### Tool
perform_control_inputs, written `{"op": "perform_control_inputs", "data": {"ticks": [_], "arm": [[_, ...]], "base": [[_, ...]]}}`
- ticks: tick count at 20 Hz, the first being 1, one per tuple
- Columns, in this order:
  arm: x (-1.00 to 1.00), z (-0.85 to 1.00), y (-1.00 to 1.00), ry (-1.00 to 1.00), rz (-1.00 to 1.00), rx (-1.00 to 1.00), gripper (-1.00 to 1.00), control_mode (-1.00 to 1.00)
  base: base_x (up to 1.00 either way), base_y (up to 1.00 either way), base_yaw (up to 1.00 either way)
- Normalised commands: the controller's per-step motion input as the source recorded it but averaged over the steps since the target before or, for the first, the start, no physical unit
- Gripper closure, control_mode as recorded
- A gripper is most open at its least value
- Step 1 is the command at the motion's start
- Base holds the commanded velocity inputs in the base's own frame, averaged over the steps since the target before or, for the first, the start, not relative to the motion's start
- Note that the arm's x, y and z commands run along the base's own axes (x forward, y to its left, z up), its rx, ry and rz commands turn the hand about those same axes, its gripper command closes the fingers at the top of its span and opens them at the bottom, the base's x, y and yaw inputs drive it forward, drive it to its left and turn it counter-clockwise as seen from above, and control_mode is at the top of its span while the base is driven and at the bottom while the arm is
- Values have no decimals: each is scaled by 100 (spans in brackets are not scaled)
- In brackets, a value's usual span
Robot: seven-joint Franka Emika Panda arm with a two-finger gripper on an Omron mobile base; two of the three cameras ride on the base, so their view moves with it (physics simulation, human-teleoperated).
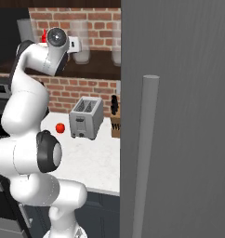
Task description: Put the shaker and condiment bottle from the counter next to their counterparts in the cabinet.
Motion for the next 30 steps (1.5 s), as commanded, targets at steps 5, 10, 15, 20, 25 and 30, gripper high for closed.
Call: {"op": "perform_control_inputs", "data": {"ticks": [5, 10, 15, 20, 25, 30], "arm": [[-13, 0, 0, 0, 0, 0, -100, -100], [-54, 4, 0, 0, -1, 0, -100, -100], [-85, 6, 0, 0, -1, 0, -100, -100], [-100, 11, -2, -1, -3, 0, -100, -100], [-100, 12, -10, -7, -6, 0, -100, -100], [-100, 9, -9, -9, -7, 0, -100, -100]], "base": [[0, 0, 0], [0, 0, 0], [0, 0, 0], [0, 0, 0], [0, 0, 0], [0, 0, 0]]}}
